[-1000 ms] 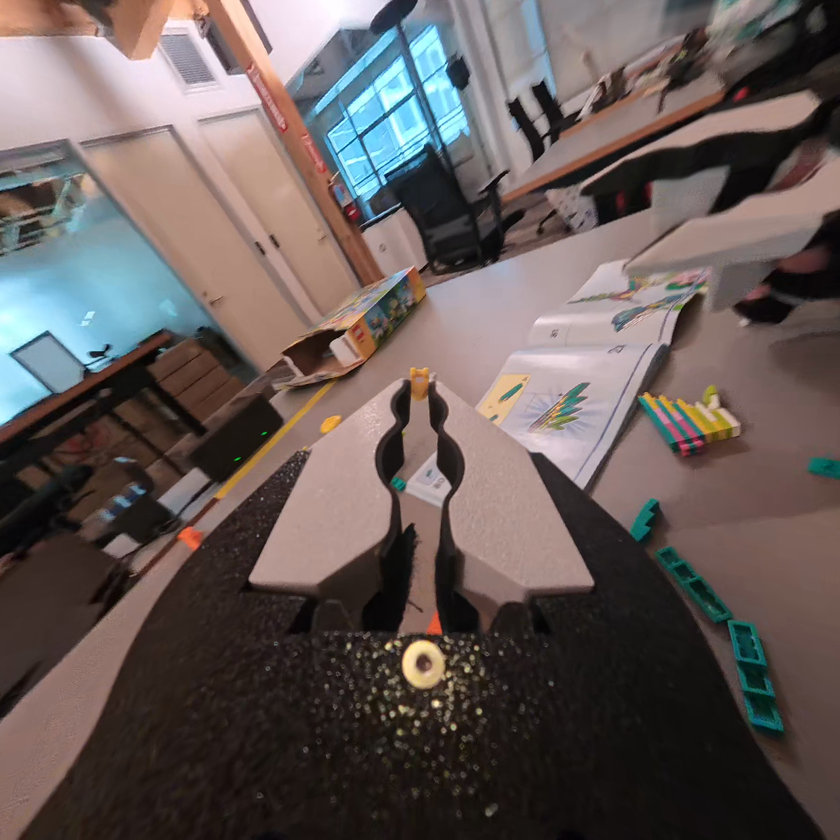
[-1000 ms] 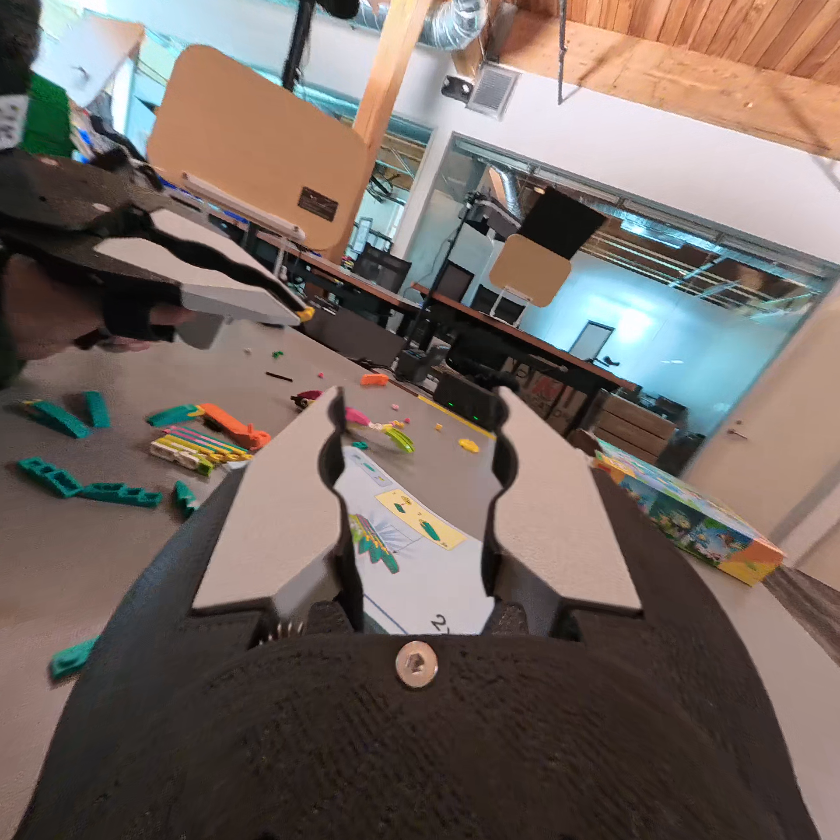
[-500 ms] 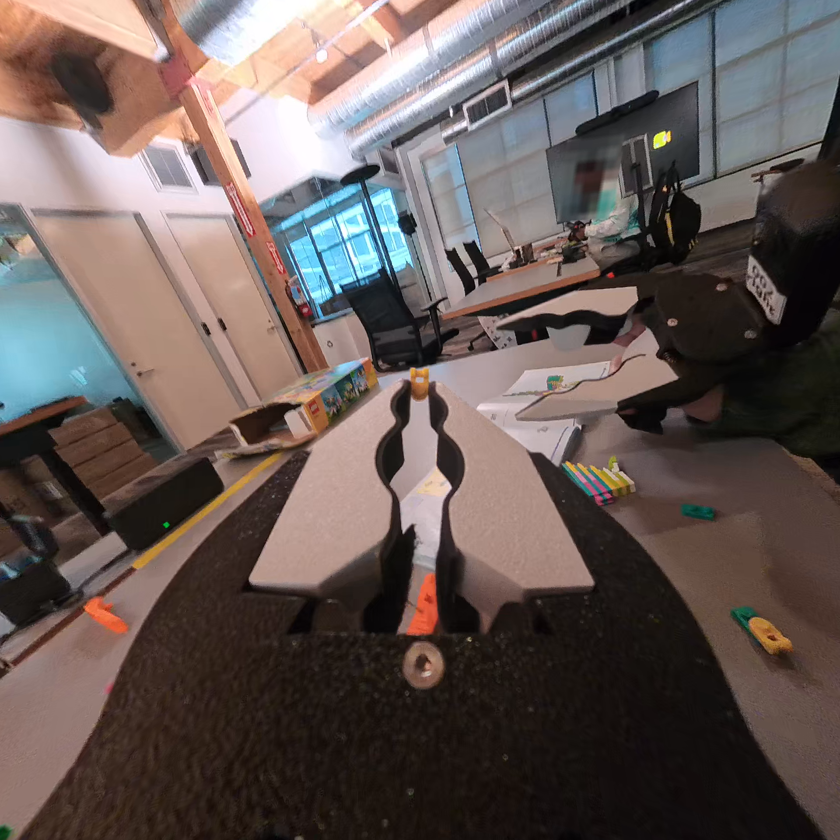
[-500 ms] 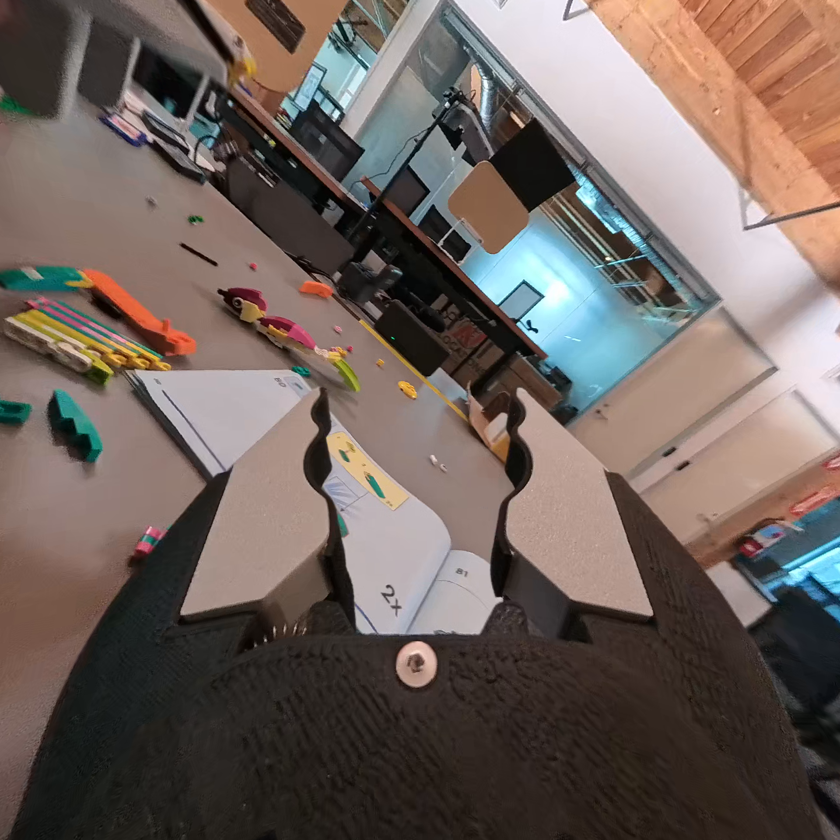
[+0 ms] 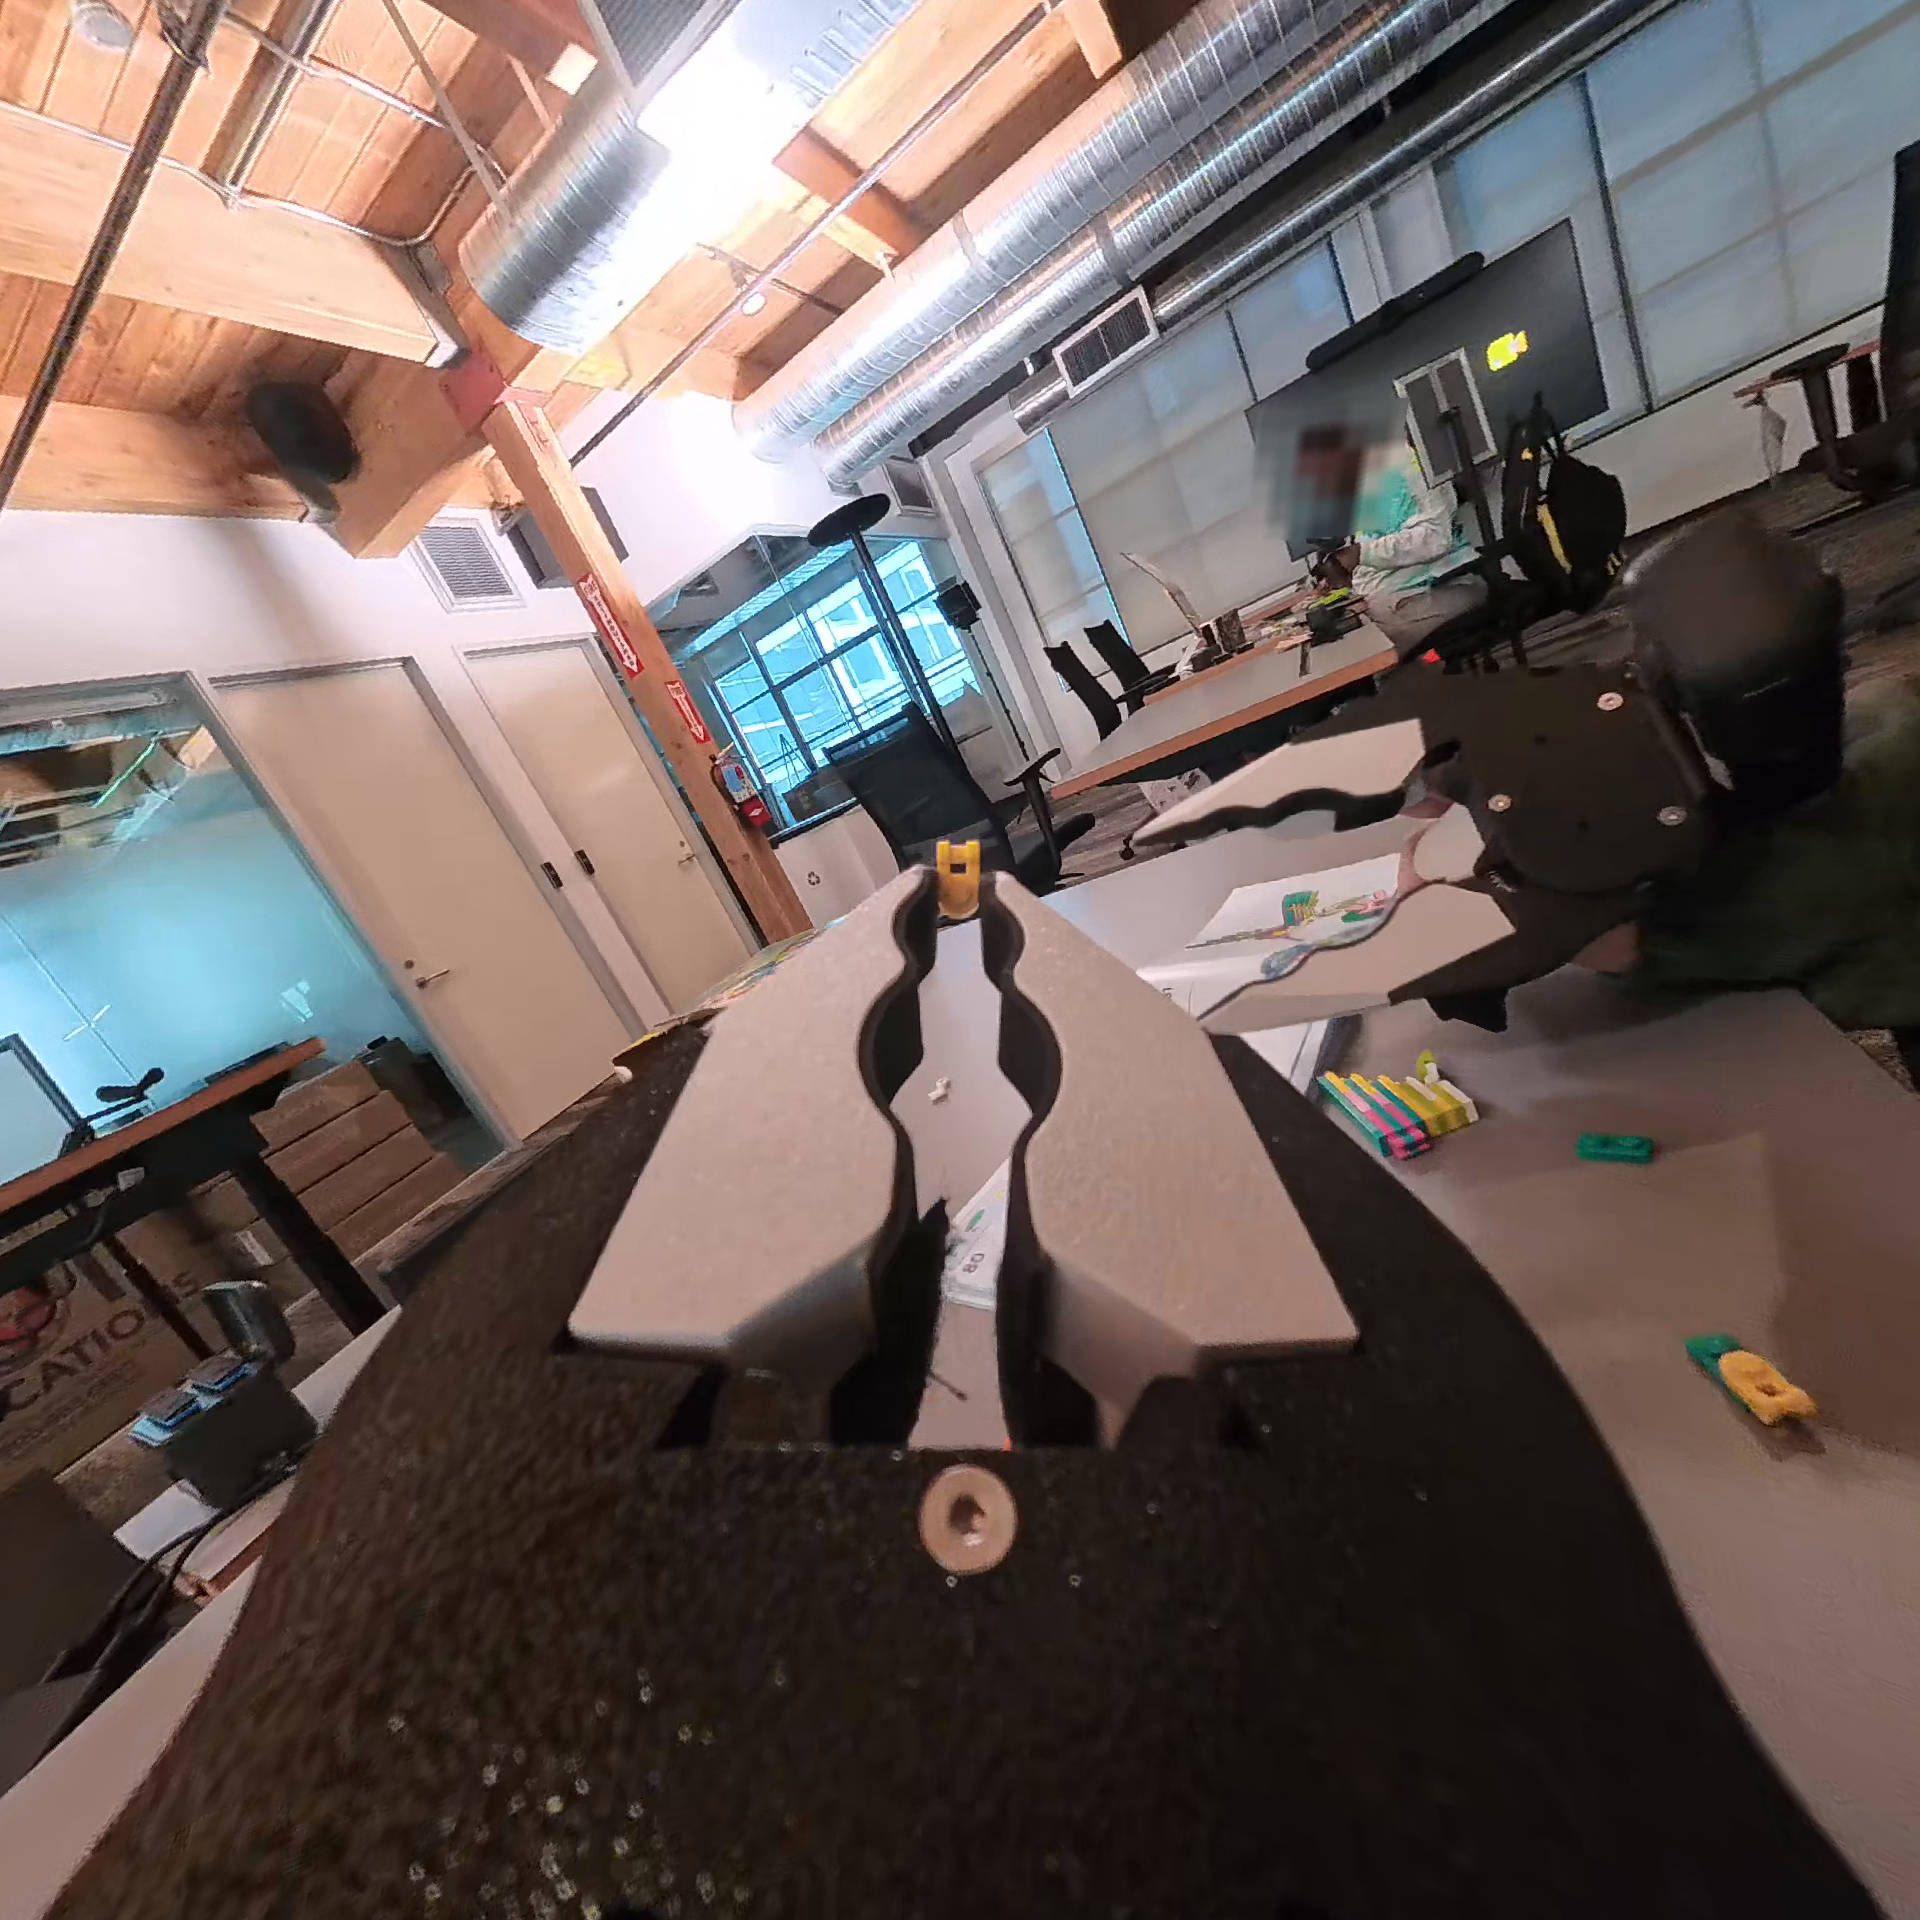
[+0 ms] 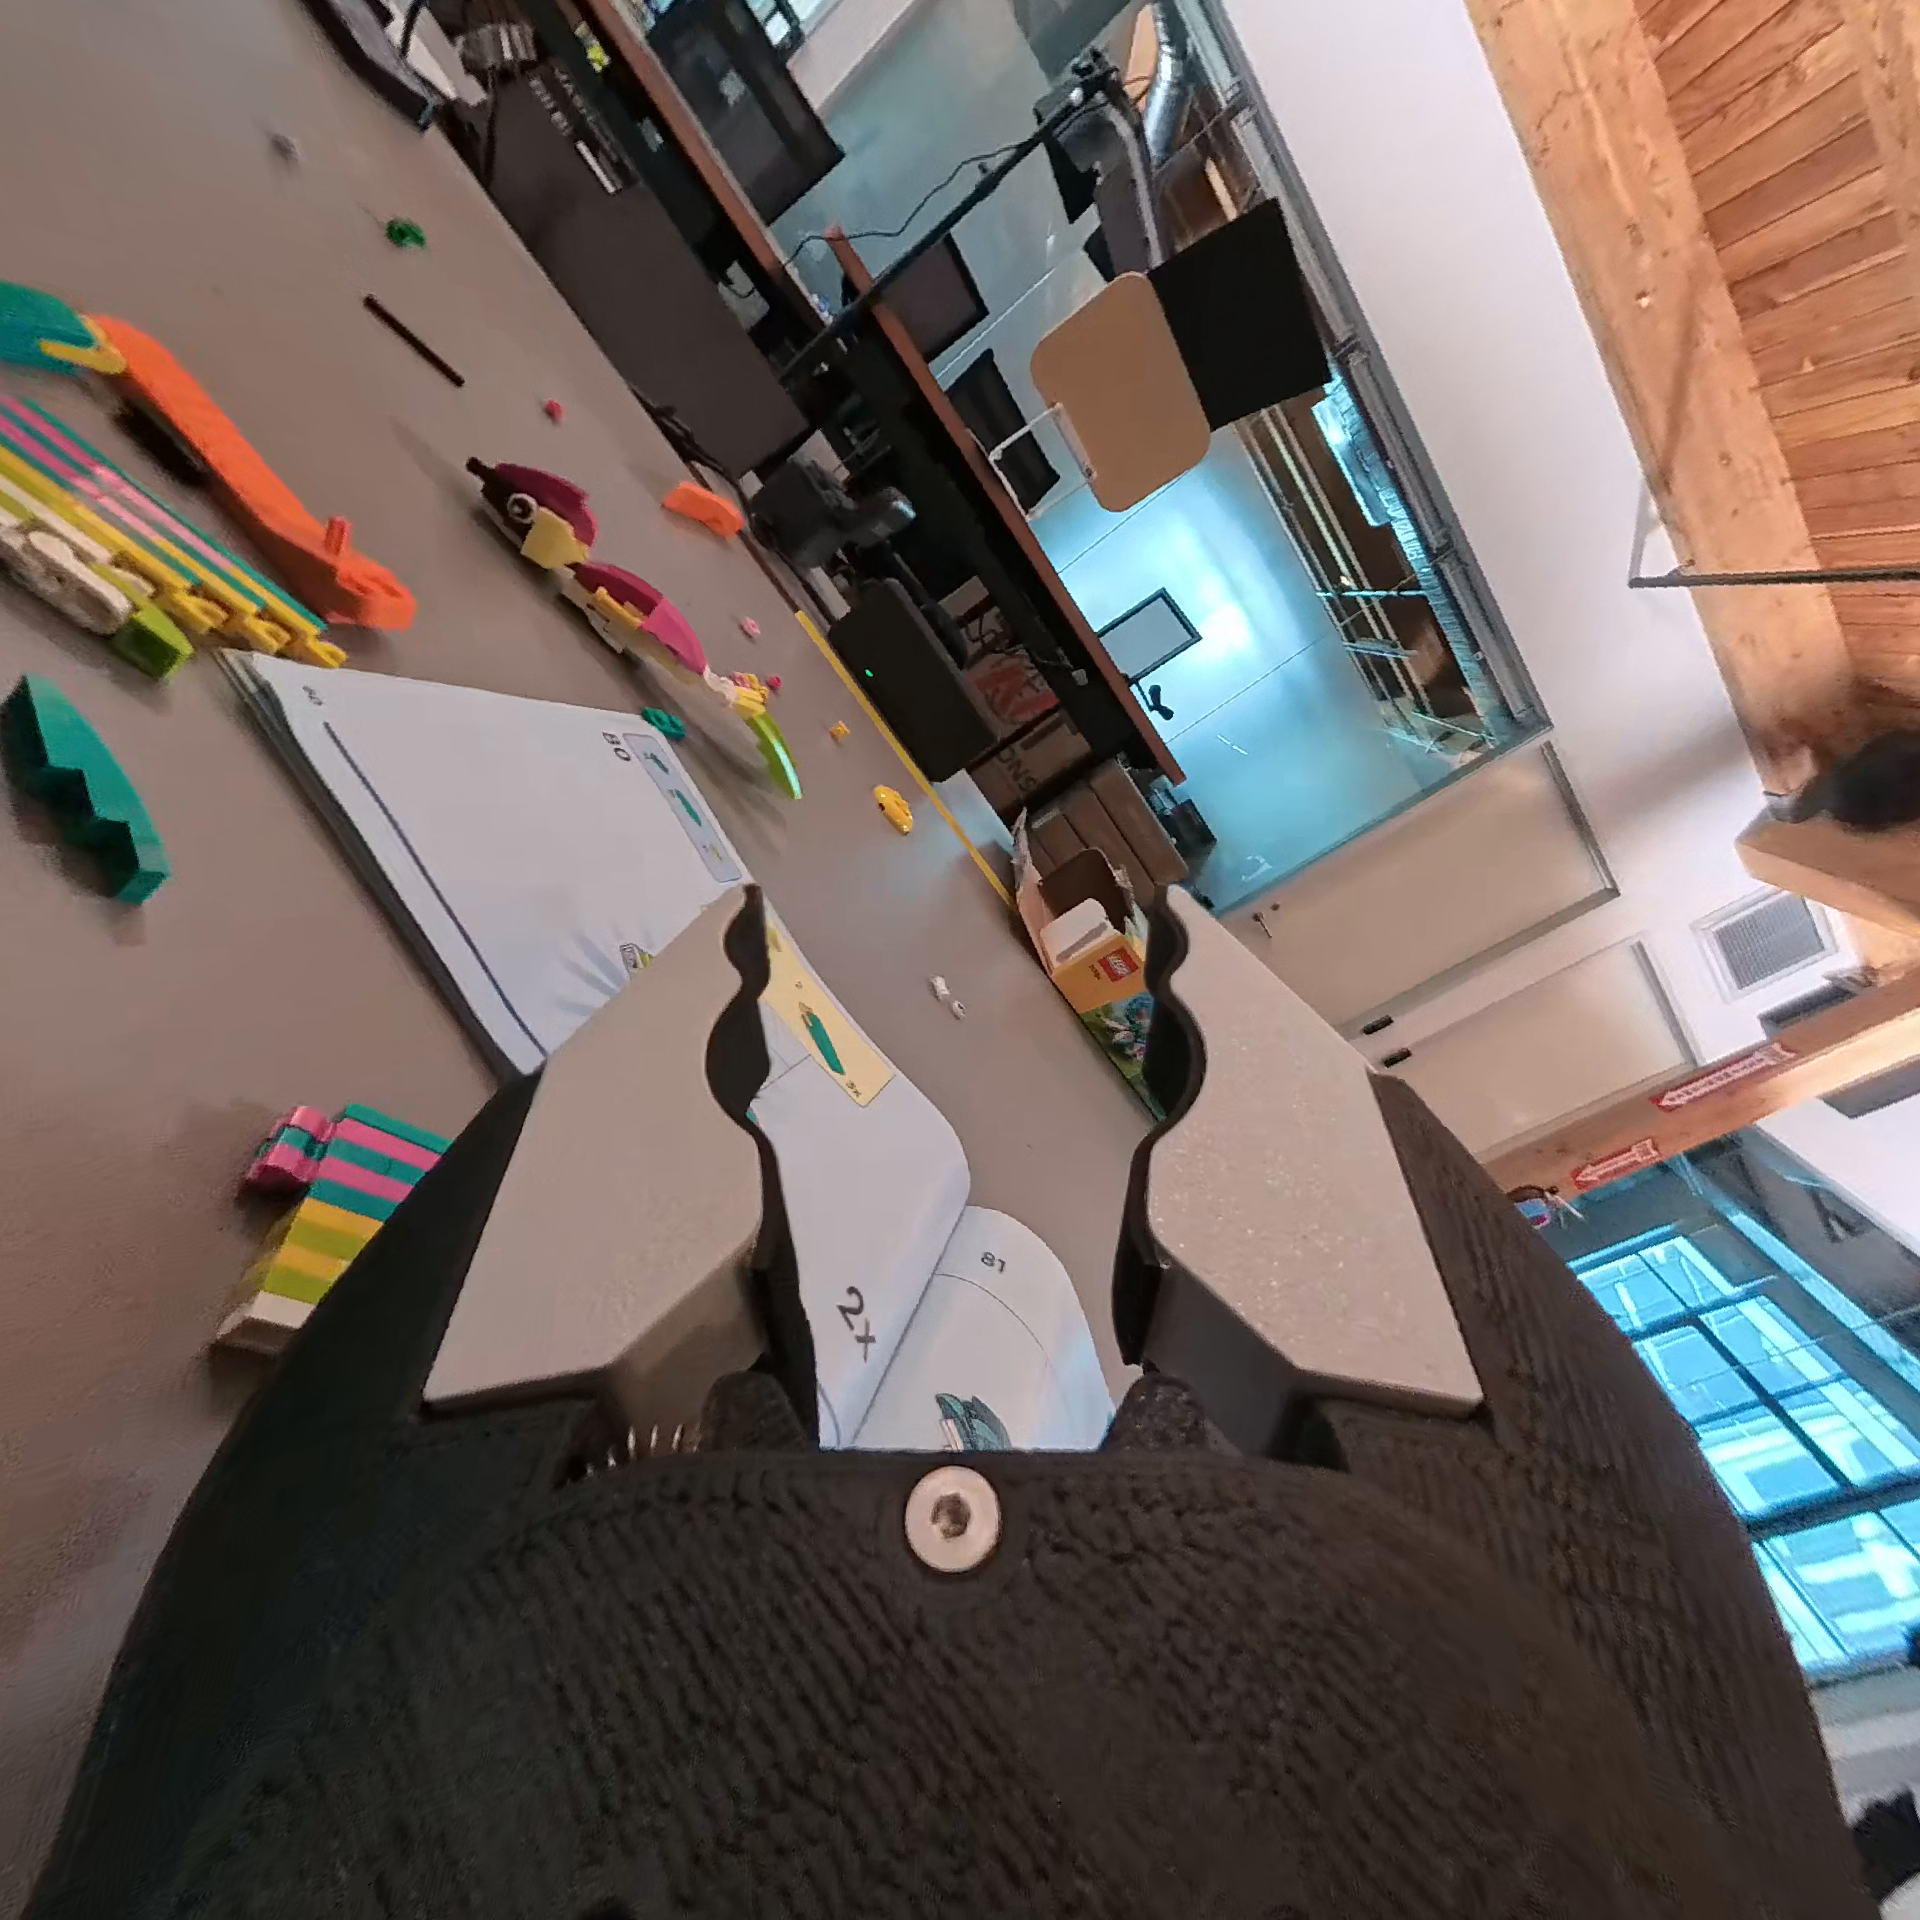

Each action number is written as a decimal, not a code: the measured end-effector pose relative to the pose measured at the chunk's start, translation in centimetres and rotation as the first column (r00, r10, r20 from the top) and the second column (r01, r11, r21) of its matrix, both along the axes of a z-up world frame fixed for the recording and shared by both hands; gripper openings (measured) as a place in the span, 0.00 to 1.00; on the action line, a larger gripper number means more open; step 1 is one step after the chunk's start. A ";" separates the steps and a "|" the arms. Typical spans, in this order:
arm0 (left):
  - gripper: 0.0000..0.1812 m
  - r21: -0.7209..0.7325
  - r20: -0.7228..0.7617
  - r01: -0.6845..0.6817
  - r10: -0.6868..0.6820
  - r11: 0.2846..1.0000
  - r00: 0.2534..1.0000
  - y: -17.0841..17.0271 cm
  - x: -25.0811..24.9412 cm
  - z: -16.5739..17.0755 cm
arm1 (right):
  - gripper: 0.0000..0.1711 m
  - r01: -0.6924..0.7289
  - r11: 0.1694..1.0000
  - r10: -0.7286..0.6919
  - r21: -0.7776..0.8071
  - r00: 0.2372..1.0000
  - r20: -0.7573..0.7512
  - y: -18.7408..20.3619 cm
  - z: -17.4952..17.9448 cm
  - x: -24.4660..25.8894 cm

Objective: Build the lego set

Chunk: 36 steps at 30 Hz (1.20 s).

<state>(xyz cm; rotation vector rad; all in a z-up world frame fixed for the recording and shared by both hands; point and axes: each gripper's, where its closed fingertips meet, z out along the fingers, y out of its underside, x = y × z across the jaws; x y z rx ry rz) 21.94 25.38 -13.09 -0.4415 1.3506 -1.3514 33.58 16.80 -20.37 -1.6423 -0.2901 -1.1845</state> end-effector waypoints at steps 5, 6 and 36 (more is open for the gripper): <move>0.03 0.012 0.000 -0.004 0.004 1.000 1.000 -0.1 0.1 -0.2 | 0.40 -0.007 1.000 0.007 0.012 1.000 0.024 -0.1 0.4 -0.3; 0.03 0.015 -0.004 -0.003 0.003 1.000 1.000 -0.2 0.2 -0.3 | 0.40 -0.006 1.000 0.005 0.021 1.000 0.026 -0.2 0.5 -0.3; 0.03 0.006 -0.131 0.101 -0.099 0.995 0.986 -2.1 0.7 -2.1 | 0.37 0.002 0.995 -0.006 0.096 0.999 0.045 -1.1 1.9 -0.5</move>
